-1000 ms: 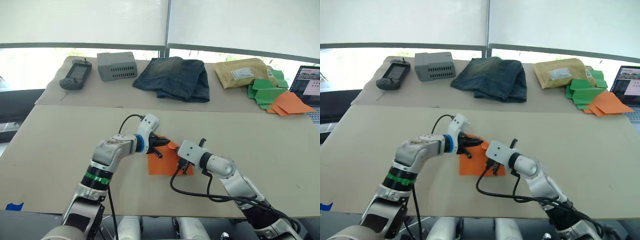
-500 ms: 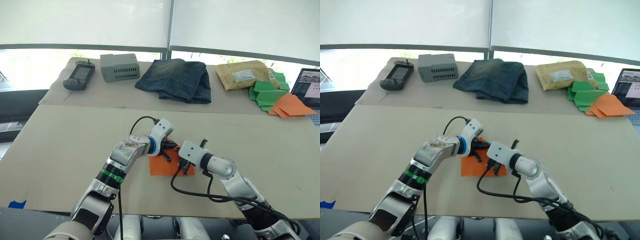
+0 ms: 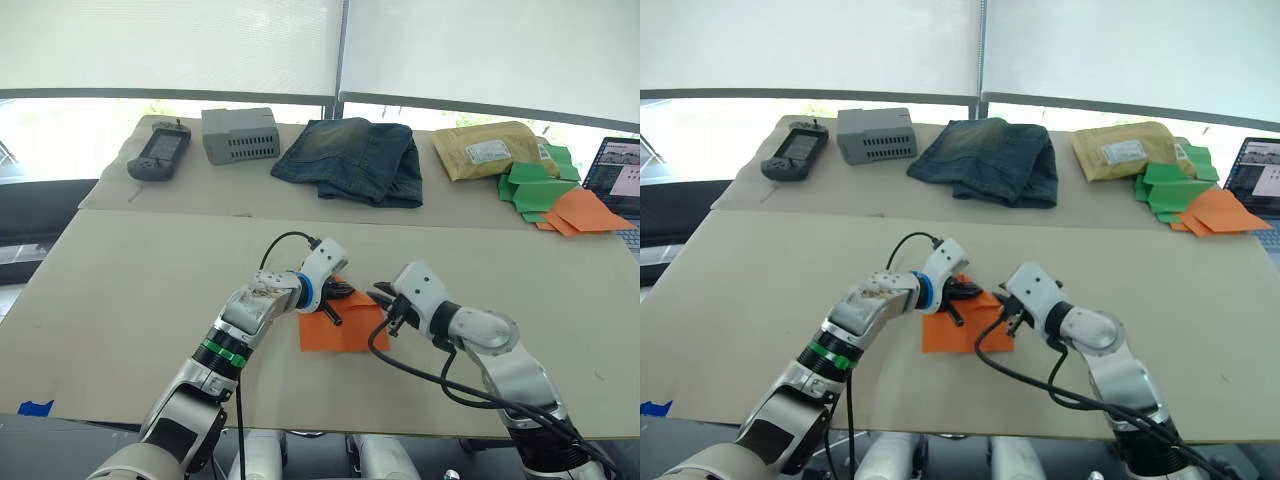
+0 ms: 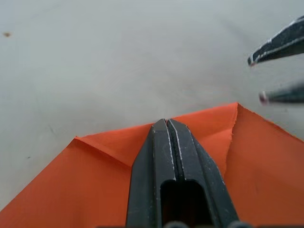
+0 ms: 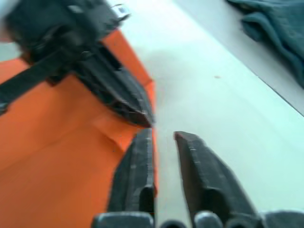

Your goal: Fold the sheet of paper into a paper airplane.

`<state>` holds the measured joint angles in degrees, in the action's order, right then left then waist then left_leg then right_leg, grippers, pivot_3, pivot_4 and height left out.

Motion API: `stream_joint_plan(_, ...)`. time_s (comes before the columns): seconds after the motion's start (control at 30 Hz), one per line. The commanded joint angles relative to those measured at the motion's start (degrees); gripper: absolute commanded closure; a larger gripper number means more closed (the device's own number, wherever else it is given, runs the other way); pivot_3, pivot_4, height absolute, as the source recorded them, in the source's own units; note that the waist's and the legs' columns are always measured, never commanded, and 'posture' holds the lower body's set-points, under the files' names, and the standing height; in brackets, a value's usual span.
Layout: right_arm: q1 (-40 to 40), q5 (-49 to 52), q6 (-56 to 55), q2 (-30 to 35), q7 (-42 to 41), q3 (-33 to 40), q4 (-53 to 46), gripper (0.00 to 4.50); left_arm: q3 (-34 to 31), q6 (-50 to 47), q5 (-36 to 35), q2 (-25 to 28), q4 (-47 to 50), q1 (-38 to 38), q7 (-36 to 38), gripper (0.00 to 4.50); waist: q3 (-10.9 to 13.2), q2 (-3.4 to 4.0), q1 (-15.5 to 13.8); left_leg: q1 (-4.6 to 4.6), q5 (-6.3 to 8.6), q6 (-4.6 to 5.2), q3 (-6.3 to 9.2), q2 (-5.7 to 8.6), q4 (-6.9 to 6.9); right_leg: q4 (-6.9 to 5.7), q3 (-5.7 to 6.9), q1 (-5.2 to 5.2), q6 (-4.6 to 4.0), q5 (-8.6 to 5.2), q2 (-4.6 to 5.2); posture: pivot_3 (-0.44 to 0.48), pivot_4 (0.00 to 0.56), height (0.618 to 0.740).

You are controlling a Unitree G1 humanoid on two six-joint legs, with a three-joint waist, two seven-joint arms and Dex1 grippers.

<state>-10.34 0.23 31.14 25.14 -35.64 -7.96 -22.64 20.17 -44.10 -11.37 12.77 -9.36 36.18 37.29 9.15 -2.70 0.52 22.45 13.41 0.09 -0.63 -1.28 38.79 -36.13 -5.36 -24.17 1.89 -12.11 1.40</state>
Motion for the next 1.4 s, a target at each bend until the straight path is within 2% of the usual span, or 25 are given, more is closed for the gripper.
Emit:
stream_joint_plan(0.03, -2.01, 1.04, 1.68, -2.61, 2.93, 0.43, 1.24, 4.46, 1.07, -0.7, 1.65, -0.03, -0.4, -0.62, -0.41, 4.5, 0.0, 0.01, 0.06, 0.0, 0.0, 0.0, 0.0, 0.01, 0.0, 0.0, 0.0, 0.0, 0.0, 0.0, 0.0, 0.0, 0.15, 0.728)
stream_joint_plan(0.37, -1.98, 1.65, 4.56, -8.77, 8.27, -1.0, 7.19, 4.46, -1.08, 2.07, 1.43, 1.26, -0.58, -0.94, 0.43, 4.5, 0.0, 0.01, 0.35, 0.05, 0.0, 0.0, 0.0, 0.01, -0.02, 0.01, -0.01, -0.06, 0.0, 0.0, 0.02, 0.0, 0.15, 0.728)
stream_joint_plan(0.77, 2.36, 0.89, 6.84, -5.45, 8.6, -1.63, 6.3, 4.46, 0.3, 2.73, 2.49, -0.3, -3.54, -0.08, 0.69, 4.5, -0.13, 0.06, 0.09, 0.0, 0.0, 0.0, 0.02, 0.05, -0.02, 0.04, 0.01, 0.04, 0.03, -0.01, 0.06, 0.0, 0.15, 0.728)
stream_joint_plan(1.13, 10.34, 4.48, 10.57, -1.86, 8.64, 4.53, 0.39, 4.46, 0.4, 3.61, 2.98, -0.39, -4.78, 0.04, 1.19, 4.5, -0.4, 0.04, -0.03, -0.02, 0.0, 0.0, 0.07, 0.14, -0.02, 0.08, 0.02, 0.09, 0.07, -0.07, 0.15, 0.0, 0.15, 0.728)
stream_joint_plan(1.33, 5.97, 5.48, 7.05, -1.75, 9.64, 6.65, -2.3, 4.46, 0.23, 3.63, 2.91, -0.45, -4.73, 0.04, 1.27, 4.5, -0.4, 0.05, 0.06, 0.0, 0.0, 0.0, 0.09, 0.2, -0.03, 0.09, -0.02, 0.08, 0.11, -0.09, 0.18, 0.0, 0.15, 0.728)
stream_joint_plan(1.4, 3.01, 5.96, 8.08, -2.4, 9.04, 4.89, -2.64, 4.46, 0.19, 3.56, 2.9, -0.39, -4.56, -0.07, 1.31, 4.5, -0.39, 0.05, 0.2, 0.02, 0.0, 0.01, 0.09, 0.21, -0.03, 0.08, -0.02, 0.04, 0.11, -0.09, 0.17, 0.0, 0.15, 0.728)
